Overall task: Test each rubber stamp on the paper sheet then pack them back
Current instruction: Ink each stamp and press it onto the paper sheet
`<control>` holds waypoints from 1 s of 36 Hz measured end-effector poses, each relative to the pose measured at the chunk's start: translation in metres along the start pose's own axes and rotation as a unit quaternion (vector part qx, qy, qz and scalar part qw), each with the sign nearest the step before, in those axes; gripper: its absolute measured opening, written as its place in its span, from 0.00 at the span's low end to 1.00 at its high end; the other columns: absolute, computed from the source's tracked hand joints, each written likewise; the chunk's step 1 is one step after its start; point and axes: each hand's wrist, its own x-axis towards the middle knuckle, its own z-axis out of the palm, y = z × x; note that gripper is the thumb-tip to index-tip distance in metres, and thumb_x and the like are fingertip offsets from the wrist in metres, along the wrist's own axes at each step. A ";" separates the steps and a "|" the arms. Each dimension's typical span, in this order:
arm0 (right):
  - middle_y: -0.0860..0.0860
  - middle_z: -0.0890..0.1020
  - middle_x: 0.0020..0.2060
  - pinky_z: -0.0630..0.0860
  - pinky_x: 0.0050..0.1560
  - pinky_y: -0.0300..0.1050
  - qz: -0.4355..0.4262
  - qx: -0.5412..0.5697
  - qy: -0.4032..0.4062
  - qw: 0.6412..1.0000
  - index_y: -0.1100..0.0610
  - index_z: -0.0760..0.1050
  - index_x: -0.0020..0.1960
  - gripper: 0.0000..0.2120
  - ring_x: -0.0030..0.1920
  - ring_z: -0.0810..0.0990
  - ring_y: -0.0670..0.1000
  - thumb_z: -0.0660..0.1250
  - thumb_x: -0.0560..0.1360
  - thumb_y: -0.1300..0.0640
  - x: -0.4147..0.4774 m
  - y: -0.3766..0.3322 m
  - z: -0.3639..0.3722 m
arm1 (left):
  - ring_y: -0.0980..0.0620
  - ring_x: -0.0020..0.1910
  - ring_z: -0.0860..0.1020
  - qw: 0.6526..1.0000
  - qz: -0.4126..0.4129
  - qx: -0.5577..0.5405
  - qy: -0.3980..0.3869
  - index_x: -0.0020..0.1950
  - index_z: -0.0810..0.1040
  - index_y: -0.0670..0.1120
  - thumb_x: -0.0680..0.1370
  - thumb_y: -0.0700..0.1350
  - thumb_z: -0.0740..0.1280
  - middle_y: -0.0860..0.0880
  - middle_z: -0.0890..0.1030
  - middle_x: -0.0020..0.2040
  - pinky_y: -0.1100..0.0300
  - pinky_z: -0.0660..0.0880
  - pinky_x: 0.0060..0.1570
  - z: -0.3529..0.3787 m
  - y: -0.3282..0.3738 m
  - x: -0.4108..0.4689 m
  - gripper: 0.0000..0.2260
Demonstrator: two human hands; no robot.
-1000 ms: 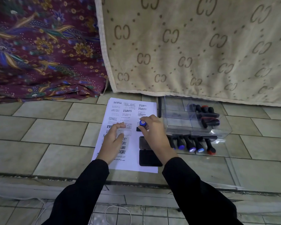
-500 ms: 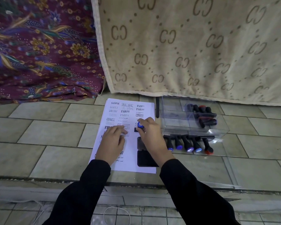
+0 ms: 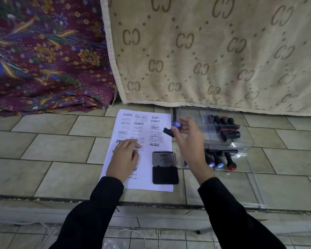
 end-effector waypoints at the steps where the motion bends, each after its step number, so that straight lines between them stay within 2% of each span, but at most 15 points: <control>1: 0.40 0.80 0.41 0.73 0.44 0.26 -0.005 0.007 0.007 1.000 0.51 0.75 0.53 0.11 0.41 0.79 0.38 0.70 0.73 0.61 -0.001 -0.001 -0.006 | 0.53 0.61 0.71 1.000 -0.001 0.002 -0.002 0.53 0.79 0.48 0.76 0.36 0.62 0.53 0.76 0.60 0.62 0.64 0.61 0.000 0.000 0.000 0.11; 5: 0.38 0.80 0.39 0.74 0.41 0.28 -0.019 0.005 -0.002 1.000 0.46 0.74 0.48 0.11 0.39 0.80 0.39 0.72 0.71 0.59 -0.017 -0.003 -0.020 | 0.51 0.61 0.72 1.000 0.003 0.013 -0.004 0.53 0.79 0.47 0.76 0.36 0.63 0.52 0.77 0.61 0.60 0.65 0.62 -0.001 0.002 0.000 0.10; 9: 0.39 0.81 0.41 0.76 0.40 0.33 -0.028 0.005 -0.042 0.999 0.48 0.76 0.48 0.11 0.37 0.80 0.42 0.73 0.70 0.60 -0.042 0.005 -0.022 | 0.52 0.62 0.71 1.000 0.004 0.013 -0.008 0.53 0.79 0.48 0.77 0.41 0.64 0.52 0.76 0.61 0.59 0.65 0.61 -0.002 0.003 -0.001 0.07; 12: 0.42 0.81 0.41 0.74 0.40 0.31 -0.036 0.004 -0.069 0.997 0.50 0.76 0.48 0.09 0.36 0.79 0.43 0.72 0.71 0.60 -0.058 0.011 -0.022 | 0.52 0.63 0.71 1.000 0.004 0.002 -0.011 0.53 0.78 0.49 0.77 0.46 0.66 0.53 0.75 0.62 0.61 0.63 0.61 -0.002 0.002 -0.002 0.06; 15: 0.44 0.81 0.42 0.74 0.43 0.30 -0.055 -0.008 -0.099 0.993 0.53 0.77 0.48 0.08 0.40 0.80 0.43 0.72 0.71 0.61 -0.069 0.012 -0.024 | 0.53 0.63 0.70 1.000 0.013 0.016 -0.023 0.54 0.79 0.51 0.76 0.53 0.67 0.55 0.75 0.63 0.62 0.61 0.61 -0.002 0.002 -0.001 0.10; 19: 0.44 0.81 0.43 0.74 0.45 0.29 -0.070 -0.016 -0.121 0.990 0.54 0.78 0.49 0.08 0.44 0.80 0.42 0.72 0.71 0.60 -0.076 0.011 -0.024 | 0.54 0.65 0.69 0.999 0.019 0.023 -0.030 0.54 0.80 0.53 0.73 0.64 0.59 0.56 0.74 0.64 0.63 0.58 0.61 -0.002 0.005 -0.002 0.20; 23: 0.45 0.80 0.44 0.77 0.46 0.38 -0.088 -0.026 -0.151 0.984 0.53 0.77 0.50 0.08 0.43 0.79 0.44 0.71 0.71 0.58 -0.080 0.010 -0.023 | 0.55 0.65 0.69 0.998 0.041 0.037 -0.031 0.54 0.80 0.53 0.72 0.66 0.57 0.56 0.75 0.63 0.58 0.59 0.62 -0.002 0.006 -0.003 0.23; 29: 0.39 0.76 0.44 0.72 0.46 0.29 -0.114 -0.043 -0.156 0.980 0.55 0.77 0.51 0.09 0.41 0.77 0.40 0.71 0.72 0.59 -0.084 0.005 -0.022 | 0.55 0.66 0.68 0.997 0.053 0.045 -0.037 0.55 0.79 0.56 0.72 0.68 0.57 0.57 0.75 0.63 0.57 0.60 0.62 -0.001 0.004 -0.002 0.23; 36: 0.43 0.76 0.44 0.73 0.48 0.33 -0.139 -0.071 -0.163 0.974 0.59 0.77 0.49 0.07 0.45 0.75 0.38 0.71 0.72 0.62 -0.092 0.005 -0.022 | 0.53 0.71 0.64 0.995 0.068 0.053 -0.046 0.56 0.79 0.60 0.71 0.69 0.57 0.59 0.72 0.66 0.52 0.61 0.65 -0.001 0.004 -0.003 0.22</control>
